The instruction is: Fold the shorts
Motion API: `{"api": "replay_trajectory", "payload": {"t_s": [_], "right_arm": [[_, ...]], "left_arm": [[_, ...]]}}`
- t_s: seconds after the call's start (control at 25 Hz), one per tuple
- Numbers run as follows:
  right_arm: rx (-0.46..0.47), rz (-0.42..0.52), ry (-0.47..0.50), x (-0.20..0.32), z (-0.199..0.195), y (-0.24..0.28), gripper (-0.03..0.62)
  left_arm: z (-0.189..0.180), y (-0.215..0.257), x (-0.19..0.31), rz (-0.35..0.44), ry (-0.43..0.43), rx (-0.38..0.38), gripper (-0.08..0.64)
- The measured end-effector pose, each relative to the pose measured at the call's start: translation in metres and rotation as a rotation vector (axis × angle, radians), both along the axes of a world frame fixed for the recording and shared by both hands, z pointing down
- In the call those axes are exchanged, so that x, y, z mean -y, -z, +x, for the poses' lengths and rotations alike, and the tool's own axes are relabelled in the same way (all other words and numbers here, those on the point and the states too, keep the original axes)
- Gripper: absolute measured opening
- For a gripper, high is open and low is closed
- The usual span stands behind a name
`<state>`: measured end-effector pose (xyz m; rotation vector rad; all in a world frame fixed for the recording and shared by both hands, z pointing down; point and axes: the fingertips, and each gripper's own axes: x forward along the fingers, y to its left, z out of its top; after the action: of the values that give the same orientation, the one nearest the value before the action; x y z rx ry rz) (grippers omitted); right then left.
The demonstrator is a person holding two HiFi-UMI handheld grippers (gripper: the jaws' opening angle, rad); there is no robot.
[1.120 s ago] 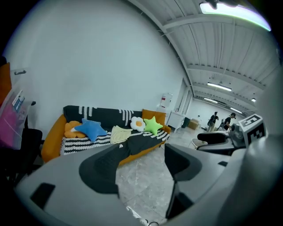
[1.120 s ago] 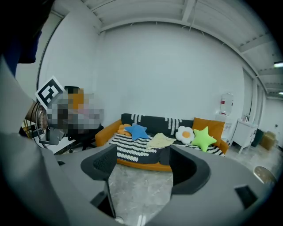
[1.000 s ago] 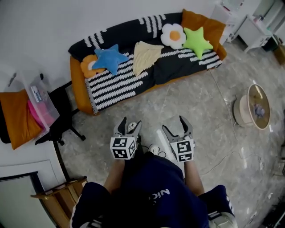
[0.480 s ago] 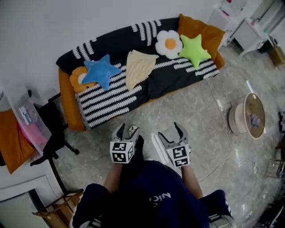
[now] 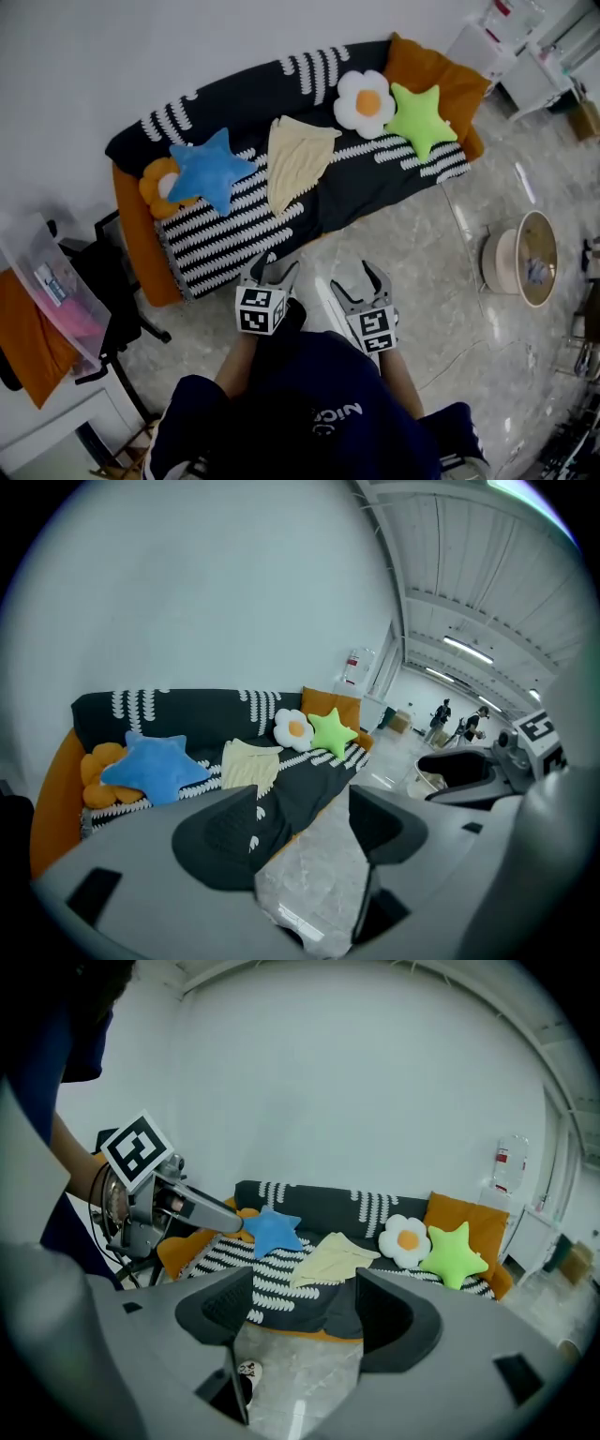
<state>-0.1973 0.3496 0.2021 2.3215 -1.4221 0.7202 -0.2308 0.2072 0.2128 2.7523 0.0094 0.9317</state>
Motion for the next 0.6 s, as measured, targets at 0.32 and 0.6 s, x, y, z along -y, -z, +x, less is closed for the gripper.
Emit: {"api": "replay_trajectory", "payload": {"t_s": [0.32,0.6], "right_arm": [[0.011,-0.019,-0.042,0.032,0.035,-0.001,0.337],[0.010,-0.020,-0.013,0.046,0.072,-0.002,0.337]], "left_arm": [[0.040,-0.003,0.030,-0.005,-0.055,0.004,0.305],[0.057,-0.017,0.048,0.010,-0.020,0.052,0.304]]}}
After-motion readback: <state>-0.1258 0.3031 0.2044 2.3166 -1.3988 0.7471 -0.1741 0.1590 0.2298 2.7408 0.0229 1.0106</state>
